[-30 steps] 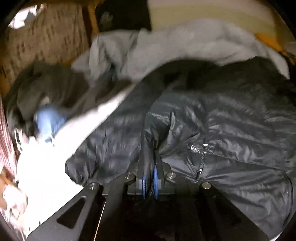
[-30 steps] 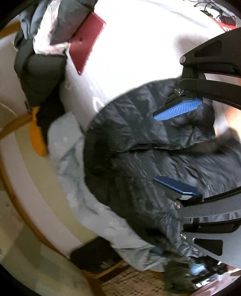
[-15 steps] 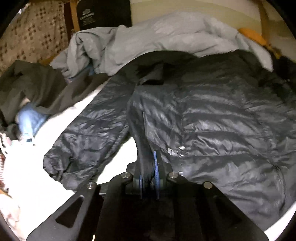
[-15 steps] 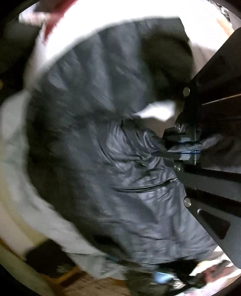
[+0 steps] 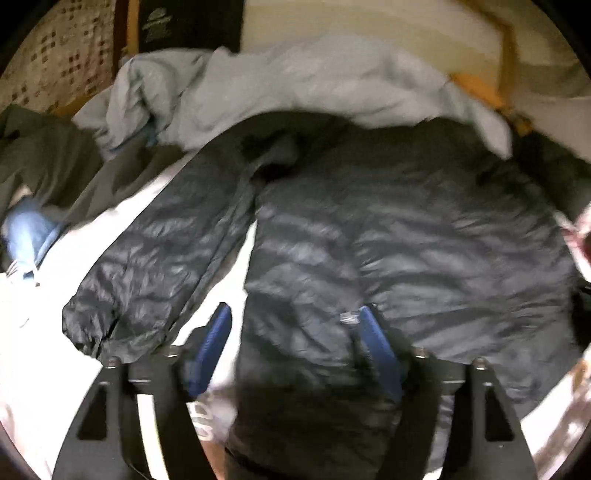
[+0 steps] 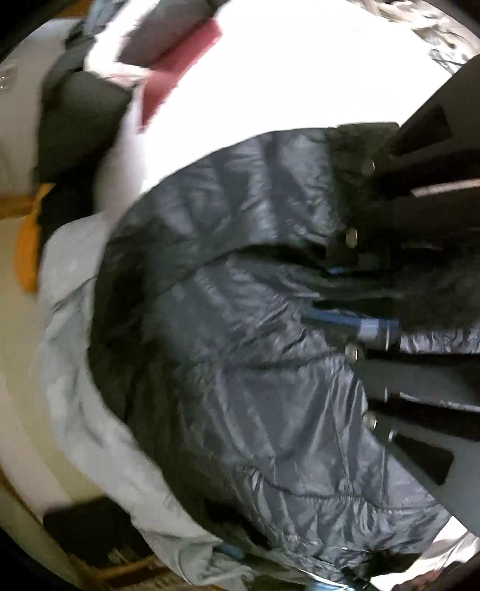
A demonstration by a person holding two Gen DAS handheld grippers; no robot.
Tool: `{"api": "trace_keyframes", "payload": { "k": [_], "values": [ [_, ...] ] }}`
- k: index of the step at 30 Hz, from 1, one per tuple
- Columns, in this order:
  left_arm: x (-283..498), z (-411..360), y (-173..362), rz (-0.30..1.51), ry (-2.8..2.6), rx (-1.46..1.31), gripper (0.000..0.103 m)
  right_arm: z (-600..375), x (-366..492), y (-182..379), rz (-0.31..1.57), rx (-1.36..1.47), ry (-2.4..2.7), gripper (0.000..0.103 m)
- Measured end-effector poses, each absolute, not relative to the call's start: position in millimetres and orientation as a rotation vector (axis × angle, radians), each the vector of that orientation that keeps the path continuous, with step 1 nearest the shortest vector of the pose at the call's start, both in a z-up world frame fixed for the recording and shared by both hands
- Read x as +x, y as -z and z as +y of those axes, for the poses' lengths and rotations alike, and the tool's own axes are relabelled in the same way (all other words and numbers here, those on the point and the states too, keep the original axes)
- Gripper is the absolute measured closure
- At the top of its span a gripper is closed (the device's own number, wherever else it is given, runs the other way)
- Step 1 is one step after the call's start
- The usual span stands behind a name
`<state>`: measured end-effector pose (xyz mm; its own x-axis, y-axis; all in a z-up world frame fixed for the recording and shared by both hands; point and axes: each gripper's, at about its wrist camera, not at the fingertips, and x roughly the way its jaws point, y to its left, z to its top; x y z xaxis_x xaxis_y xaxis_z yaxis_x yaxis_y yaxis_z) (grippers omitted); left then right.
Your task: Fold large clothes
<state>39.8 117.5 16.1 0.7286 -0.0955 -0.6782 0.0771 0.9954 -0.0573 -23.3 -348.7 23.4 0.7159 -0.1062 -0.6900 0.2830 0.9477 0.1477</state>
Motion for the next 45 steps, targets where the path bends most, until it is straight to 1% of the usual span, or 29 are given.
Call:
{"api": "trace_keyframes", "payload": {
  "k": [1, 2, 4, 5, 7, 8, 13, 15, 16, 17, 18, 19, 22, 26, 29, 32, 34, 35, 36, 37, 39, 41, 42, 43, 44, 45],
  "values": [
    [33.1, 117.9, -20.6, 0.744, 0.121, -0.038, 0.030, -347.2, -30.0, -29.7, 0.714, 0.257, 0.205, 0.058],
    [25.0, 118.7, -22.6, 0.736, 0.141, -0.045, 0.028, -345.7, -35.4, -35.6, 0.682, 0.256, 0.189, 0.051],
    [5.4, 120.0, -18.6, 0.705, 0.151, -0.036, 0.022, -342.1, -43.6, -49.4, 0.647, 0.223, 0.168, 0.051],
    [-2.0, 119.7, -12.5, 0.703, 0.147, -0.025, 0.022, -340.8, -48.6, -54.8, 0.636, 0.206, 0.168, 0.051],
    [-10.8, 116.9, 3.7, 0.738, 0.148, 0.015, 0.022, -339.7, -55.1, -58.9, 0.621, 0.184, 0.177, 0.046],
    [-11.6, 115.1, 10.9, 0.765, 0.142, 0.033, 0.022, -341.9, -58.9, -55.1, 0.635, 0.187, 0.186, 0.042],
    [-6.8, 113.3, 29.1, 0.831, 0.126, 0.017, 0.023, -352.3, -80.5, -18.1, 0.783, 0.323, 0.161, 0.041],
    [-3.6, 117.9, 31.8, 0.846, 0.123, -0.026, 0.033, -351.7, -84.2, -7.6, 0.821, 0.332, 0.175, 0.041],
    [-2.0, 120.4, 33.1, 0.851, 0.120, -0.041, 0.052, -349.9, -85.1, -6.7, 0.825, 0.323, 0.172, 0.043],
    [-1.5, 121.9, 33.4, 0.850, 0.119, -0.055, 0.081, -346.7, -84.5, -6.8, 0.827, 0.306, 0.148, 0.064],
    [-1.6, 123.8, 32.0, 0.843, 0.132, -0.078, 0.092, -343.8, -83.8, -6.3, 0.832, 0.291, 0.126, 0.092],
    [-4.1, 126.0, 27.9, 0.825, 0.147, -0.107, 0.096, -341.1, -84.4, -6.0, 0.832, 0.277, 0.106, 0.096],
    [-17.2, 128.9, 3.4, 0.725, 0.150, -0.121, 0.098, -335.8, -94.9, -20.2, 0.751, 0.244, 0.094, 0.098],
    [-19.8, 134.8, -40.1, 0.633, 0.147, -0.149, 0.098, -351.3, -95.1, -63.4, 0.610, 0.307, 0.055, 0.098],
    [19.8, 128.1, -59.5, 0.680, 0.116, -0.093, 0.097, -358.8, -56.9, -88.2, 0.614, 0.253, 0.074, 0.098],
    [72.8, 117.9, -56.9, 0.711, 0.089, -0.044, 0.096, -359.6, 2.2, -95.5, 0.617, 0.225, 0.074, 0.098],
    [109.0, 110.9, -41.4, 0.746, 0.081, -0.026, 0.095, -358.1, 40.9, -88.8, 0.636, 0.197, 0.087, 0.098],
    [123.1, 109.5, -32.1, 0.762, 0.077, -0.022, 0.092, -357.4, 60.6, -80.2, 0.653, 0.178, 0.096, 0.098],
    [136.3, 108.9, -21.4, 0.777, 0.077, -0.019, 0.091, -358.3, 77.3, -69.8, 0.672, 0.166, 0.110, 0.098],
    [144.9, 109.9, -11.1, 0.787, 0.075, -0.018, 0.088, -358.8, 90.4, -60.1, 0.687, 0.161, 0.129, 0.098],
    [156.8, 111.4, 6.8, 0.807, 0.042, 0.013, 0.075, -364.9, 109.1, -43.0, 0.710, 0.148, 0.197, 0.098],
    [165.6, 115.8, 18.5, 0.820, -0.012, 0.033, 0.046, -376.6, 118.1, -35.6, 0.721, 0.137, 0.279, 0.098],
    [166.1, 120.8, 20.0, 0.812, -0.028, 0.020, 0.042, -384.9, 118.5, -35.7, 0.716, 0.151, 0.304, 0.098],
    [164.0, 124.9, 18.3, 0.797, -0.025, 0.004, 0.040, -393.1, 115.4, -36.8, 0.709, 0.182, 0.311, 0.097],
    [159.8, 128.7, 13.9, 0.776, -0.012, -0.013, 0.040, -401.2, 109.5, -40.0, 0.697, 0.226, 0.307, 0.093],
    [155.1, 131.0, 7.1, 0.754, 0.004, -0.026, 0.040, -408.9, 99.6, -45.5, 0.673, 0.282, 0.277, 0.093]
  ]
}}
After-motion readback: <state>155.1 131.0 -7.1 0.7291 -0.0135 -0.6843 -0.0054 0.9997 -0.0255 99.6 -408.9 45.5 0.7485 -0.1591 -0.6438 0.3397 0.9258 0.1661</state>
